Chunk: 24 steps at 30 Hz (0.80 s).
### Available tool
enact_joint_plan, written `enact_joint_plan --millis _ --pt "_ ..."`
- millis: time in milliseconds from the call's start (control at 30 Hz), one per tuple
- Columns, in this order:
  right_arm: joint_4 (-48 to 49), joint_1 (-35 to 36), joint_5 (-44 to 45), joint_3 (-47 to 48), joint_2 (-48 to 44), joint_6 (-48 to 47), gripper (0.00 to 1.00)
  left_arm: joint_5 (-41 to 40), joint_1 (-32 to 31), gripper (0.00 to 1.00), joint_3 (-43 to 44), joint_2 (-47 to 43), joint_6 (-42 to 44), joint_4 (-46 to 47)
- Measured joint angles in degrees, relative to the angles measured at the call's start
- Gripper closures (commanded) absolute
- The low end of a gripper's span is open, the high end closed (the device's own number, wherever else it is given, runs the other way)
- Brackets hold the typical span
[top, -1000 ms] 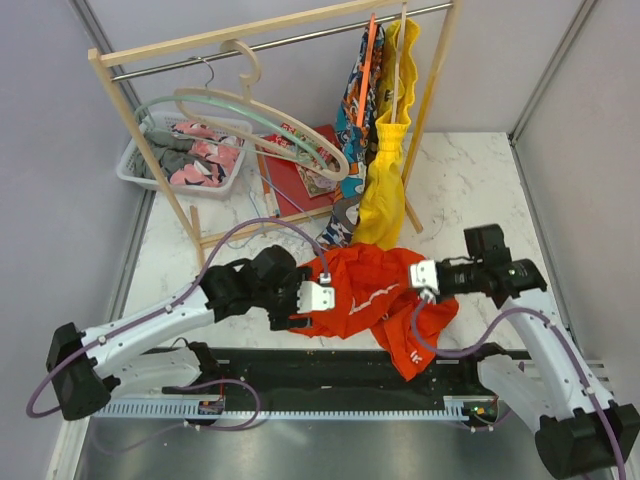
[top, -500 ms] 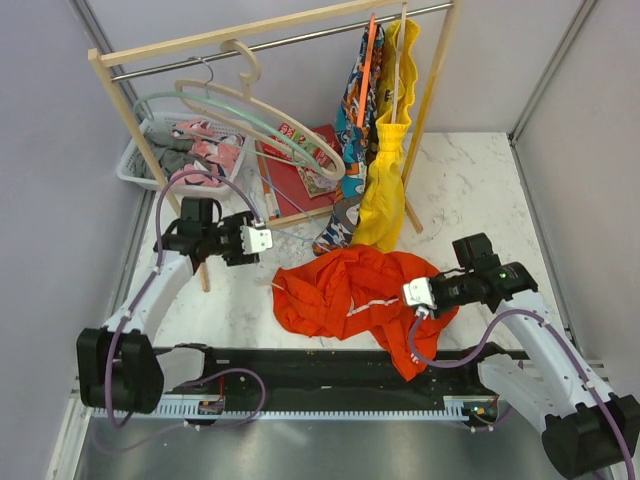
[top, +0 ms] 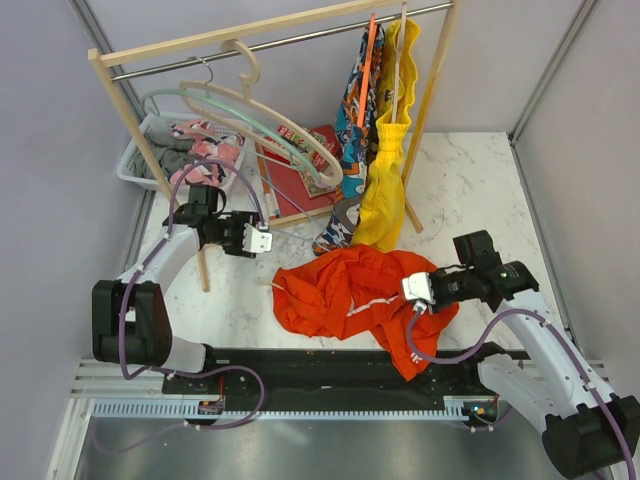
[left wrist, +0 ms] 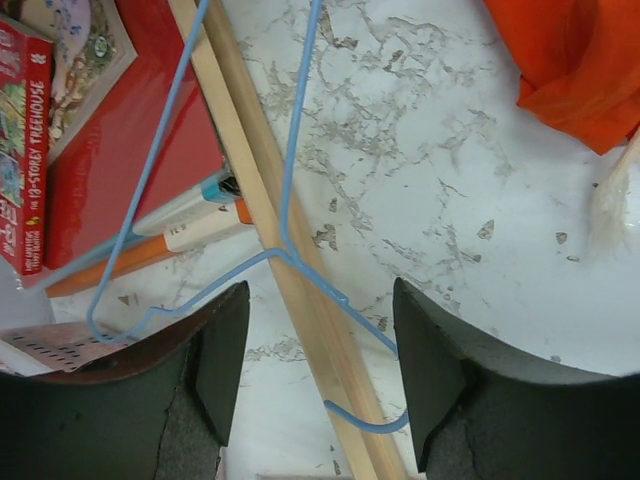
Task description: Place the shorts on the hanger
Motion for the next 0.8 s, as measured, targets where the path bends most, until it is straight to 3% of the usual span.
enact_joint_plan --millis 233,400,433,533,800 --pt "1.07 0.00 0.72 0.00 -0.28 -0.02 0.84 -3.61 0.04 0.35 -4.83 -2.12 -1.99 -0.24" --pt "-1.11 0.00 1.64 -0.02 -2.69 -2.45 0.62 -6.51 0.04 0.38 -9.68 -3.85 -2.47 1.99" --pt "-1.73 0.00 1.95 -0.02 -3.43 -3.17 0.51 -7.28 0.04 0.39 -10.43 -3.85 -2.49 2.67" --pt "-3.45 0.00 2.40 -0.02 -5.25 -4.83 0.36 -9.01 0.04 0.44 -11.74 -3.85 -2.60 4.42" --pt "-7.02 0.00 2.93 0.22 -7.91 -5.68 0.17 -11.82 0.04 0.46 -13.84 -4.00 -2.89 10.60"
